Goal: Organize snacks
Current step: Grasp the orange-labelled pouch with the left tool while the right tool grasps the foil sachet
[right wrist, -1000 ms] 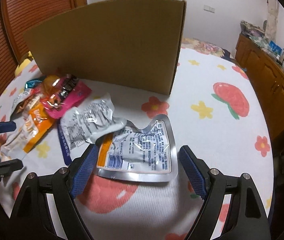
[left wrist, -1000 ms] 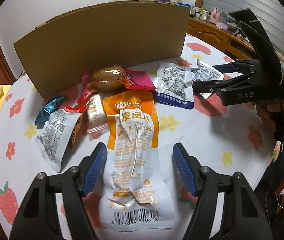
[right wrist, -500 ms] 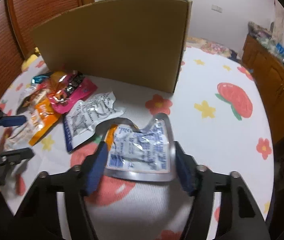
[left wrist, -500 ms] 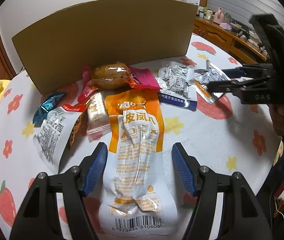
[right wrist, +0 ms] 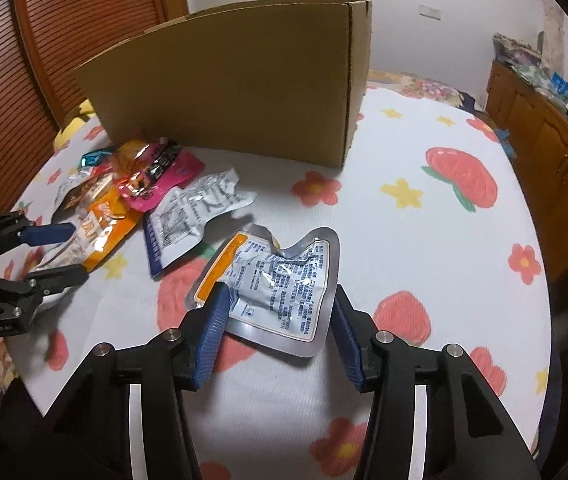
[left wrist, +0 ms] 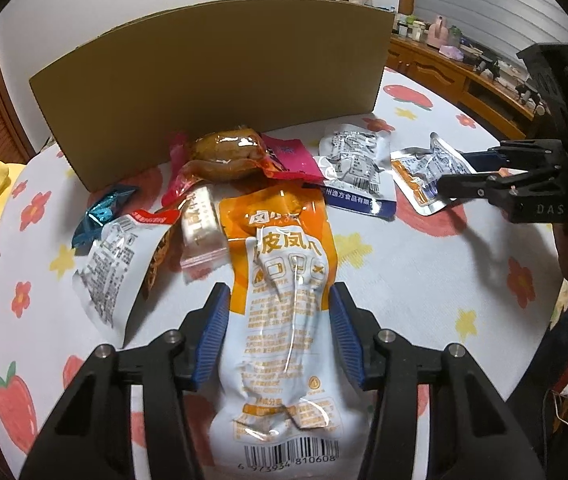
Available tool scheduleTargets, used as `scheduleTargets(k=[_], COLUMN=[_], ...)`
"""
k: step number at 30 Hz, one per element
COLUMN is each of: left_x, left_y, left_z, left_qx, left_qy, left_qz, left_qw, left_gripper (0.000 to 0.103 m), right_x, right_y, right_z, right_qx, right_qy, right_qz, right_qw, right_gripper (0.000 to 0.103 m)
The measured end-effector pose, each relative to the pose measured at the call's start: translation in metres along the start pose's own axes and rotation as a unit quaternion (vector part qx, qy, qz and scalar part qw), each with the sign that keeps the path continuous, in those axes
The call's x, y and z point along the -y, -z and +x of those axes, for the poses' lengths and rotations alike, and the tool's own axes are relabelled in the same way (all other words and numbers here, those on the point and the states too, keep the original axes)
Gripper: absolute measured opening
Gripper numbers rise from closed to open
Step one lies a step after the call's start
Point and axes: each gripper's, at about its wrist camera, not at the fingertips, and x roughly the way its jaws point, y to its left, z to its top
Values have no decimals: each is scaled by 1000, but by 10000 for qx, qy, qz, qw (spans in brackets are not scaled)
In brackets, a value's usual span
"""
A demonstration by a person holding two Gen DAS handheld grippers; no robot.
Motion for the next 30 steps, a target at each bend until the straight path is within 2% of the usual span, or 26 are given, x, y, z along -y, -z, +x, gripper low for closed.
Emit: scheduleTargets(k=[7, 19, 23, 30], left_x=[-4, -6, -6, -6], left_y=[4, 11, 12, 12], left_z=[-5, -11, -12, -12], left_qx=[45, 145, 166, 179], left_qy=[97, 124, 121, 118], left_qz=[-60, -150, -144, -139], left_qw=[9999, 9997, 9997, 9997], left_gripper=[47, 46, 46, 47], right_x=[-6, -16, -20, -16], right_y=[-10, -46, -51, -58], right_z=[-10, 2, 12, 21], right_qx=[179, 153, 66, -66], right_qy=[-12, 47, 62, -263], right_qz=[-174, -435, -593, -607], right_qw=[9997, 9989, 9982, 9978], right_gripper=[60, 62, 61, 56])
